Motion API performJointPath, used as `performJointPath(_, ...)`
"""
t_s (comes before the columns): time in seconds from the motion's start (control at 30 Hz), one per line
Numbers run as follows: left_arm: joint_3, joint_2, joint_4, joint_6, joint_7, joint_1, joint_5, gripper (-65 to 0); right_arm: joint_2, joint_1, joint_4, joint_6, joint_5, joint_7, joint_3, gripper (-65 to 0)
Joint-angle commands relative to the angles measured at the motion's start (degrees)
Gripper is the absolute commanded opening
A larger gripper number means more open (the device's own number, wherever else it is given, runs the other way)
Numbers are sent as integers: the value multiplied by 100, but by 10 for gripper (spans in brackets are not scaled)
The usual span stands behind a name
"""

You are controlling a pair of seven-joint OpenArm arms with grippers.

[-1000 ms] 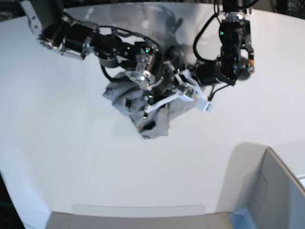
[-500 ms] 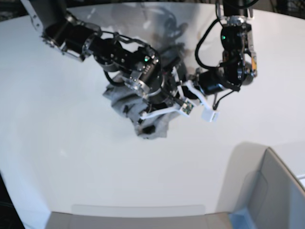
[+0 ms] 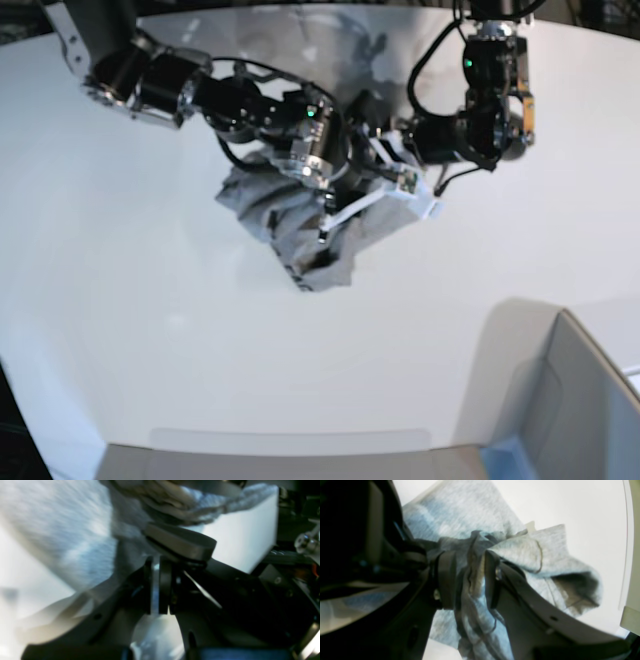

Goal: Layout the t-shirt on the table in an organized manner, then fold the t-shirt properly
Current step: 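Press the bundled shirt with both grippers and release it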

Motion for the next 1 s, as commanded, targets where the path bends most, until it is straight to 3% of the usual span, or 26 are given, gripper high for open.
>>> performJointPath(0.0, 24, 73, -129, 500, -796, -197, 1016, -606, -486, 32, 676, 243, 1043, 1251, 40, -442)
performJointPath(0.07, 50, 73, -121, 482, -787, -179, 1007, -607, -416, 24, 703, 146, 1025, 1444, 427, -443)
performJointPath(0.13, 68, 73, -112, 482, -787, -179, 1007, -612, -284, 68, 711, -170, 1210, 1567, 788, -464)
performJointPath(0.3, 24, 73, -112, 482, -805, -179, 1007, -650, -126, 349, 808, -434, 2080, 1576, 1359, -642)
performJointPath(0.33, 24, 73, -112, 474, -805, -197, 1007, -650, -82, 410, 861, -434, 2309, 1576, 1456, -650)
performJointPath(0.5, 24, 73, -112, 500, -814, -223, 1007, -650, -82, 560, 1116, -425, 3355, 1576, 1807, -650)
performJointPath(0.6, 24, 73, -103, 500, -787, -232, 1007, -650, -64, 569, 1037, -478, 3381, 1576, 2106, -650)
performJointPath(0.7, 24, 73, -103, 500, -840, -197, 1025, -650, 243, 551, 887, -487, 3416, 1576, 2528, -650)
performJointPath(0.83, 15, 65, -103, 500, -858, -206, 1025, -650, 516, 560, 878, -487, 3416, 1576, 2660, -650)
performJointPath(0.97, 41, 65, -112, 500, -849, -250, 1025, -650, 542, 533, 878, -487, 3416, 1576, 2651, -650)
